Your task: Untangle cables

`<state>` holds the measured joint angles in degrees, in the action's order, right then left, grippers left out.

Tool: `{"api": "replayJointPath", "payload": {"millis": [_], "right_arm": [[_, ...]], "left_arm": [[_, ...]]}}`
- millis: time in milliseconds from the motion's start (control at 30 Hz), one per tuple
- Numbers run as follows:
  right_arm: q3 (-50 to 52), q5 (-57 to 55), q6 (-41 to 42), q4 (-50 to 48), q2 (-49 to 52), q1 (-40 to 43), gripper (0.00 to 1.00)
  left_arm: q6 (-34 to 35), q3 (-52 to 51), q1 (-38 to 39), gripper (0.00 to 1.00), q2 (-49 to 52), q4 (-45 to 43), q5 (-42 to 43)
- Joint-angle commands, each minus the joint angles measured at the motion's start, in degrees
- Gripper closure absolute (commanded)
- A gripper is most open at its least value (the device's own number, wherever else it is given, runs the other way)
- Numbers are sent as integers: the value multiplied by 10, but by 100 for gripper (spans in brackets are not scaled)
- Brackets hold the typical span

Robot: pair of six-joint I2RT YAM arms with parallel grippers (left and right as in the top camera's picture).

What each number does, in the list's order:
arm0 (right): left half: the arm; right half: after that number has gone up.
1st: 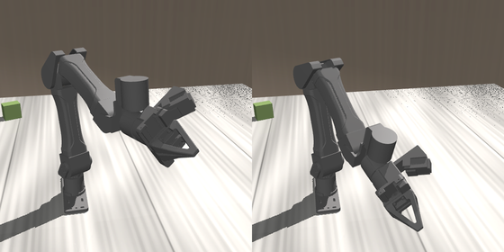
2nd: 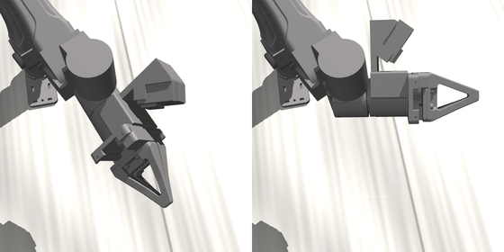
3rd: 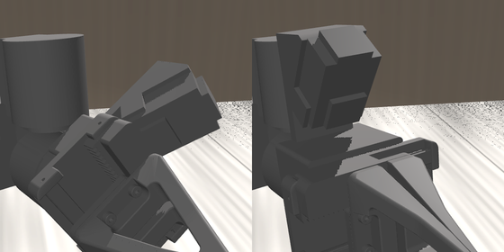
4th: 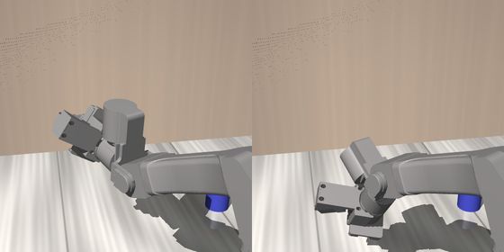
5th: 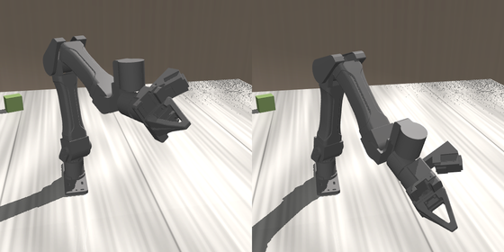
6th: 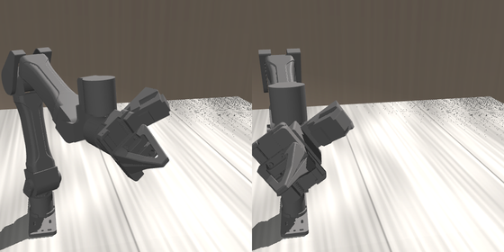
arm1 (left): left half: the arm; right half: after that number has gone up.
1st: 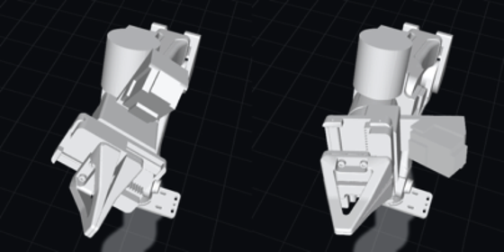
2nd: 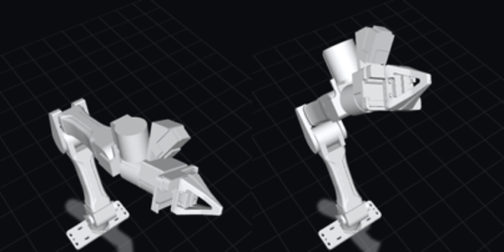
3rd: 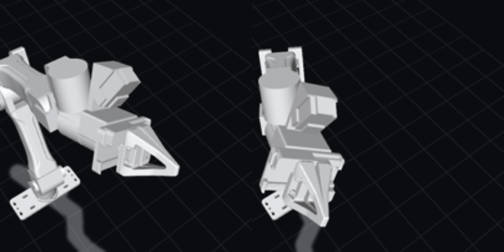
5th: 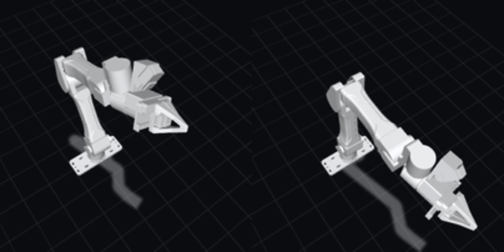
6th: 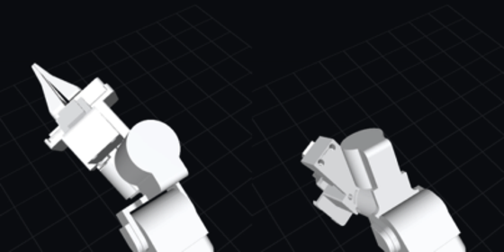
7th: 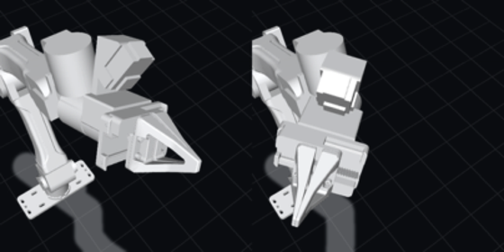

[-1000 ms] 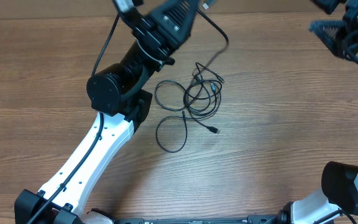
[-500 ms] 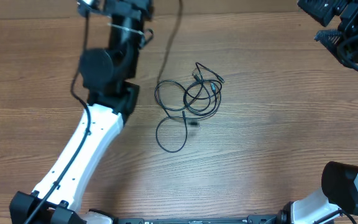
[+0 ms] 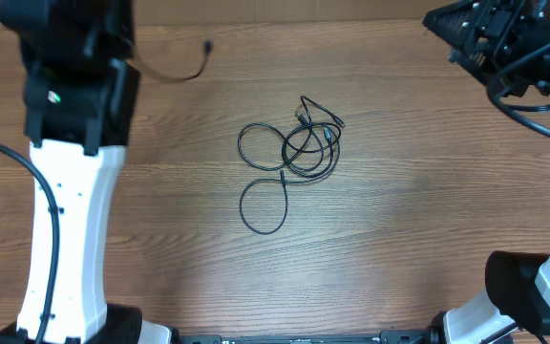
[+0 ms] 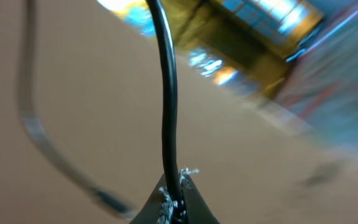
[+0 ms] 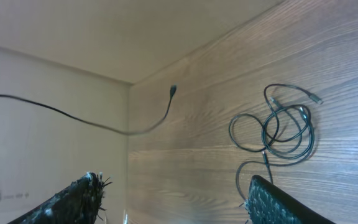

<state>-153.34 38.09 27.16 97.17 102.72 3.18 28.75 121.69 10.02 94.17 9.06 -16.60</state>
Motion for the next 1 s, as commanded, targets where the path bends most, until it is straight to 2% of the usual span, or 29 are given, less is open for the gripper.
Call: {"api": "replayJointPath", "payload": {"millis": [0, 133, 200, 367, 500, 600, 833, 867, 967], "right_arm": [[-7, -21, -7, -1, -6, -22, 26], [-7, -31, -9, -1, -6, -41, 26], [-7, -31, -40, -1, -6, -57, 26], [-7, -32, -51, -1, -6, -89, 25], [-7, -35, -52, -1, -6, -107, 25], [-7, -36, -52, -1, -6, -116, 24], [-7, -51, -52, -1, -6, -118, 24], [-7, -50, -51, -1, -6, -118, 24], [-7, -50, -52, -1, -6, -118, 24]], "left_arm": [[-151, 3, -64, 96, 57, 74, -35], [-155, 3, -111, 96, 100, 144, -13], [-174, 3, -141, 96, 137, 158, 24], [-176, 3, -185, 96, 185, 133, 94], [-176, 3, -217, 96, 200, 93, 107], [-174, 3, -238, 96, 201, 95, 128], [-187, 3, -262, 96, 202, 233, 147], [-196, 3, -263, 90, 202, 283, 147], [-216, 3, -265, 83, 205, 368, 136]]}}
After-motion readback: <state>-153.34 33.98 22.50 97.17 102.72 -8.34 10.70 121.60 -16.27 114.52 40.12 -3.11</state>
